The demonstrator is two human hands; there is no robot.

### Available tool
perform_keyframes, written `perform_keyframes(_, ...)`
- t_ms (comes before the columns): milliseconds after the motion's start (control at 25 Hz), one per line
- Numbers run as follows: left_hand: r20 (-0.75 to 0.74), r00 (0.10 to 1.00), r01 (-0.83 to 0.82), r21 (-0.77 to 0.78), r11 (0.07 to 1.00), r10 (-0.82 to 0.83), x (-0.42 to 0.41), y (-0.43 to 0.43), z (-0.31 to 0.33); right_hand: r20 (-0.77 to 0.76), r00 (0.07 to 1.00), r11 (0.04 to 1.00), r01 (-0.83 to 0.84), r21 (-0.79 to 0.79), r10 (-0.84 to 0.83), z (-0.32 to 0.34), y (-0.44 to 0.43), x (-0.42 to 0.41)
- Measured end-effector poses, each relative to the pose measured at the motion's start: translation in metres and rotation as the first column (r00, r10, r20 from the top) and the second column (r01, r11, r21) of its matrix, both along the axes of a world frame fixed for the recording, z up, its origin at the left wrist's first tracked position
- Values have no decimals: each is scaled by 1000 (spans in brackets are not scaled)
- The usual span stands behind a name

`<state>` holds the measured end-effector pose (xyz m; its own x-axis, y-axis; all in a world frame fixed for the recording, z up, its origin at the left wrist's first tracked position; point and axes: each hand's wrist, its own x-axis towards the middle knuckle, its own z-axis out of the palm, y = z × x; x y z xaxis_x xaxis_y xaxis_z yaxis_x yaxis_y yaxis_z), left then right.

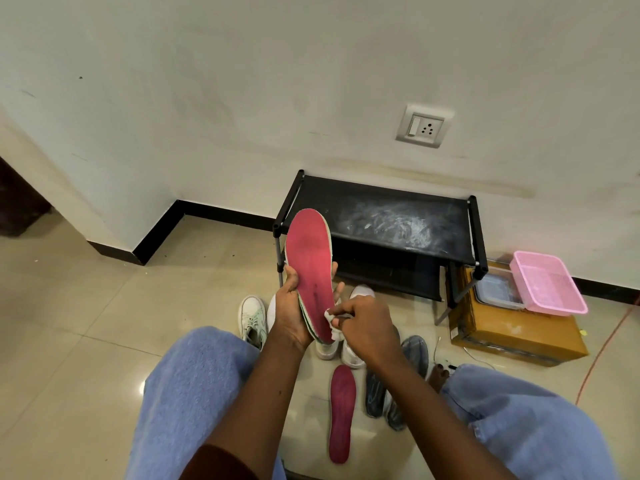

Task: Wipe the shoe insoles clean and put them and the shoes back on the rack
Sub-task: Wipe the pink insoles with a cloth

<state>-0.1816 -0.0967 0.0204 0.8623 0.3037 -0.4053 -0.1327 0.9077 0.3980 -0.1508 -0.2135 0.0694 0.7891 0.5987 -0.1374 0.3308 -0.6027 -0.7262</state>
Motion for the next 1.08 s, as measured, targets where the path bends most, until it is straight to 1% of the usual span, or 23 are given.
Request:
perform_keyframes(120, 36, 998, 54, 24, 998, -54, 0, -3, 4, 25, 999, 996, 37, 79, -39, 5, 4, 2)
perform_keyframes(200, 84, 987, 137, 17, 990, -138, 0, -9, 5, 97, 991, 988, 77, 132, -90, 6, 13, 2)
perform_keyframes(280, 112, 975, 193, 23, 981, -194, 1, -13, 3, 191, 979, 991, 47, 127, -71, 6, 22, -1)
perform_keyframes(360, 138, 971, 199, -21, 980, -194, 0, -12, 2, 245, 970, 990, -39, 136, 5, 2, 26, -8)
perform_keyframes(440, 145, 978, 165, -100, 981, -149, -3, -9, 3, 266, 960, 974, -141, 178, 91, 0, 21, -16)
perform_keyframes(520, 138, 986, 115, -185, 976, -90, -5, -5, 0, 353, 916, 933, -282, 224, 192, -5, 11, -22)
perform_keyframes(600, 152, 986, 111, -249, 962, -75, -6, -3, -3, 423, 850, 884, -424, 198, 313, -11, 0, -21)
perform_keyframes(680, 144, 985, 131, -252, 959, -96, -5, -4, -5, 409, 810, 844, -515, 151, 421, -8, -4, -12)
perform_keyframes(720, 141, 983, 147, -238, 960, -116, -5, -5, -6, 389, 807, 837, -529, 143, 443, -6, -5, -6)
perform_keyframes(800, 167, 976, 180, -233, 956, -143, -3, -6, -7, 368, 831, 849, -500, 169, 417, 2, -3, 6)
perform_keyframes(840, 192, 970, 193, -245, 950, -147, -2, -5, -7, 367, 857, 865, -456, 210, 363, 3, 0, 11)
perform_keyframes(920, 222, 962, 208, -234, 950, -156, -2, -6, -5, 349, 917, 915, -299, 272, 196, 4, 8, 11)
perform_keyframes(960, 209, 964, 206, -214, 955, -161, -2, -6, -5, 337, 930, 937, -242, 252, 149, 4, 11, 7)
perform_keyframes(1000, 185, 970, 195, -195, 961, -159, -2, -5, -4, 341, 926, 951, -239, 198, 161, 3, 13, 2)
perform_keyframes(1080, 132, 982, 156, -190, 969, -132, -3, -4, -5, 395, 878, 931, -344, 124, 271, -1, 11, -10)
